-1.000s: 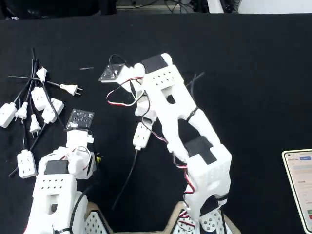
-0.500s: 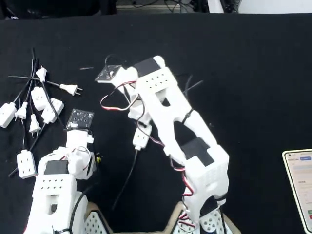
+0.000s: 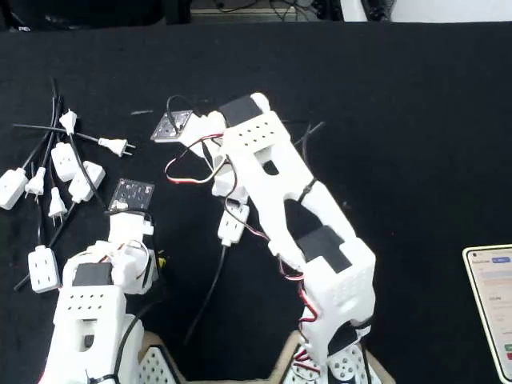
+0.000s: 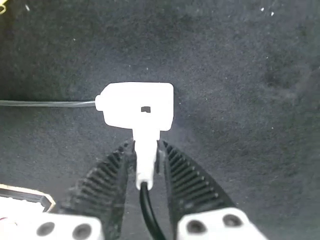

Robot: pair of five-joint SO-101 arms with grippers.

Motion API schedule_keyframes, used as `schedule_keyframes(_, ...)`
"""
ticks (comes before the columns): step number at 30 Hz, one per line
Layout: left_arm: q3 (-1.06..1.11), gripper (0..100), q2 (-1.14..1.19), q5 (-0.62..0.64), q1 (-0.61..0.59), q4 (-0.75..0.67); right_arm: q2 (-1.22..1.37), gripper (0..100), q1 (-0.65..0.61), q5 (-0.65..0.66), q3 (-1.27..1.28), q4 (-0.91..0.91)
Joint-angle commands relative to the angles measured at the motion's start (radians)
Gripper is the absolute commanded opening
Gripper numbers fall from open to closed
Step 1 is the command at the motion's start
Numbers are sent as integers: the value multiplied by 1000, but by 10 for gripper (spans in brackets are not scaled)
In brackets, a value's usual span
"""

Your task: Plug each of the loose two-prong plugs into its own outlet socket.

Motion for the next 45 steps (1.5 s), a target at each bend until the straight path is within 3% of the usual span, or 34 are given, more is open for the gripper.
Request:
schedule_keyframes(1, -5, 216, -14, 12, -4, -12, -5, 10, 25, 60, 36, -15)
schedule_keyframes(17, -5, 216, -14, 11, -5, -12, -12, 10, 48, 15, 36, -87)
schedule_keyframes(25, -5, 216, -15, 11, -5, -12, -13, 10, 106, 81, 36, -109)
schedule_keyframes(39, -5, 216, -15, 8, -5, -12, -142, 10, 51, 3, 116, -137)
schedule_keyframes(45, -5, 216, -15, 8, -5, -12, -226, 10, 17, 3, 271, -247)
